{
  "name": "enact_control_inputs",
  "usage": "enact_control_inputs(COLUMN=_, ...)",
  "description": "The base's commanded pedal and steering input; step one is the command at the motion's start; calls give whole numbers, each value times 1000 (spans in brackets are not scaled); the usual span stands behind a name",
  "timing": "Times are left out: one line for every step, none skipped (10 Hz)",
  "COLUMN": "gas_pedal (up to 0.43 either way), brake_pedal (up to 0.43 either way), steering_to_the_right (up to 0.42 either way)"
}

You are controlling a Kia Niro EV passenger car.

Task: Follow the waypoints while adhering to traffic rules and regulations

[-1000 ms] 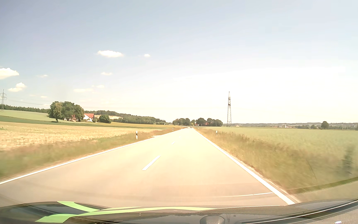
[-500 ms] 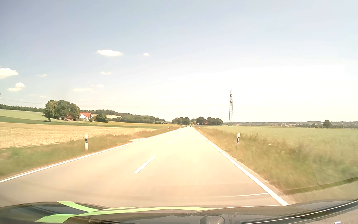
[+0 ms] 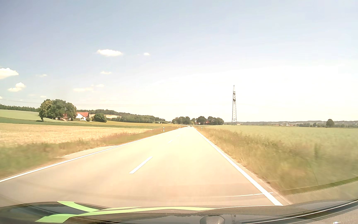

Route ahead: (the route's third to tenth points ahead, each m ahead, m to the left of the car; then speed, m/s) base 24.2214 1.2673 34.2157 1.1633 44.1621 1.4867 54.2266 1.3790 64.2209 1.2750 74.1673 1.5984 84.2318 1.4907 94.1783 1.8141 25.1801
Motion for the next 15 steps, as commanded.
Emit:
enact_control_inputs(gas_pedal=209, brake_pedal=0, steering_to_the_right=-4)
enact_control_inputs(gas_pedal=209, brake_pedal=0, steering_to_the_right=-5)
enact_control_inputs(gas_pedal=220, brake_pedal=0, steering_to_the_right=-4)
enact_control_inputs(gas_pedal=220, brake_pedal=0, steering_to_the_right=-4)
enact_control_inputs(gas_pedal=220, brake_pedal=0, steering_to_the_right=-5)
enact_control_inputs(gas_pedal=209, brake_pedal=0, steering_to_the_right=-4)
enact_control_inputs(gas_pedal=209, brake_pedal=0, steering_to_the_right=-4)
enact_control_inputs(gas_pedal=209, brake_pedal=0, steering_to_the_right=-4)
enact_control_inputs(gas_pedal=197, brake_pedal=0, steering_to_the_right=-4)
enact_control_inputs(gas_pedal=197, brake_pedal=0, steering_to_the_right=-4)
enact_control_inputs(gas_pedal=197, brake_pedal=0, steering_to_the_right=-4)
enact_control_inputs(gas_pedal=177, brake_pedal=0, steering_to_the_right=-3)
enact_control_inputs(gas_pedal=169, brake_pedal=0, steering_to_the_right=-1)
enact_control_inputs(gas_pedal=169, brake_pedal=0, steering_to_the_right=0)
enact_control_inputs(gas_pedal=169, brake_pedal=0, steering_to_the_right=0)
